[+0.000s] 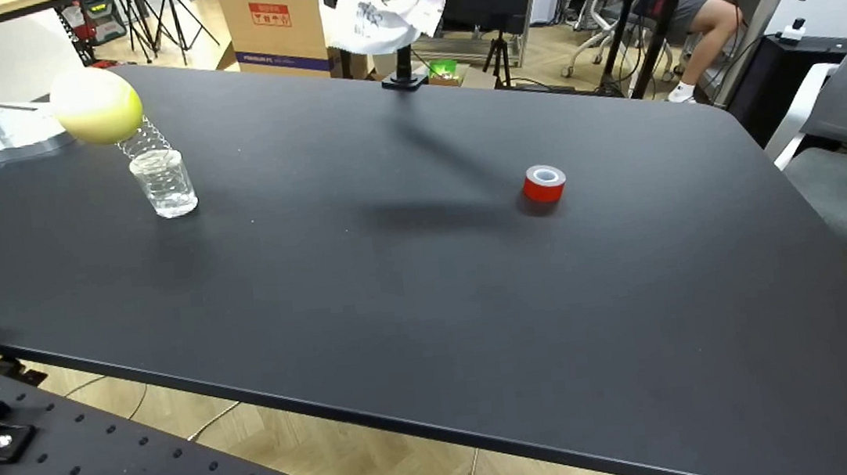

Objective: Pick up the towel from the table and put it on the tripod. Pick up the towel from the tripod and put it on the table

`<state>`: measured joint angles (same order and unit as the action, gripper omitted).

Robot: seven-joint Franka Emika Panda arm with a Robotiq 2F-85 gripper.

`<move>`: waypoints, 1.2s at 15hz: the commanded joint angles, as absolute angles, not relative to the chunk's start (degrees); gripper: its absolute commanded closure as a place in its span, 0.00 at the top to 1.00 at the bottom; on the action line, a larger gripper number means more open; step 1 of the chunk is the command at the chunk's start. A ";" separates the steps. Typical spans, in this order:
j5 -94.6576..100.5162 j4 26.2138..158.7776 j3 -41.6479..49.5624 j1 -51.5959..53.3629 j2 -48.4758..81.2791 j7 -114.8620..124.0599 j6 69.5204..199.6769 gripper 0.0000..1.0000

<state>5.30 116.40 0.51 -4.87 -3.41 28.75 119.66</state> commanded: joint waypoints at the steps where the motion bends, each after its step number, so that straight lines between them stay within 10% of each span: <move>1: 4.01 115.27 0.11 -3.02 0.40 29.03 119.91 0.01; 18: 0.67 120.13 -3.76 5.25 2.85 26.96 118.01 0.01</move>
<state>1.92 118.45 -4.20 5.51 5.15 27.04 118.29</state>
